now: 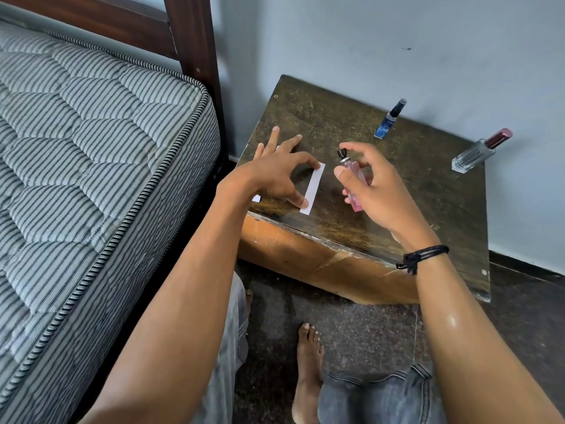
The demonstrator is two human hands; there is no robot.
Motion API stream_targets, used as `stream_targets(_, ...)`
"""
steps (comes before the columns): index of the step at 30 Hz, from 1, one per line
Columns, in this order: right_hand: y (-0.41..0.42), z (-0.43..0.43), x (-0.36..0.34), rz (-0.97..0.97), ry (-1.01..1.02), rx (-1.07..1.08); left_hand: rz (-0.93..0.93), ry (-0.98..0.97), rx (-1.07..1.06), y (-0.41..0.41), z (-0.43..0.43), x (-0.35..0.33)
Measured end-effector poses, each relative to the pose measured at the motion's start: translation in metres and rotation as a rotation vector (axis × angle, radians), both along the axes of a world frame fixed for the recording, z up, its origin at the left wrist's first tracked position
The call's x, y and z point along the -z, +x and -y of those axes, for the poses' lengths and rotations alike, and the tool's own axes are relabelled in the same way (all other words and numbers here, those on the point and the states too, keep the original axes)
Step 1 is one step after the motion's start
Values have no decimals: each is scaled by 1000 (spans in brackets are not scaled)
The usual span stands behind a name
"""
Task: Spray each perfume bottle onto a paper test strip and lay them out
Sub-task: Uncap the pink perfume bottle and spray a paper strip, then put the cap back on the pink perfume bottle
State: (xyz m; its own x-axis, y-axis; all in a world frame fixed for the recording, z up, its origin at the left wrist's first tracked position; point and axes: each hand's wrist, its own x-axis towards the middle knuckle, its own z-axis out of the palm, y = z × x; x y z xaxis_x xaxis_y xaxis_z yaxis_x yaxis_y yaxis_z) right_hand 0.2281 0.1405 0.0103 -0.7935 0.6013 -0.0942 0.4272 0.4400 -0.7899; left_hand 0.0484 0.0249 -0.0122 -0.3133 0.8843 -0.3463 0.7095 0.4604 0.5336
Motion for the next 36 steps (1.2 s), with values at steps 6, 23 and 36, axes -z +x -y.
stream_targets(6,1,-3,-2,-16,-53,27,5,12,1,-2,2,-1)
stream_targets(23,8,-12,-4,-147,-266,82,57,376,-213,14,-16,-8)
stream_targets(36,15,-22,-8,-109,-275,47,190,446,-326,46,-33,0)
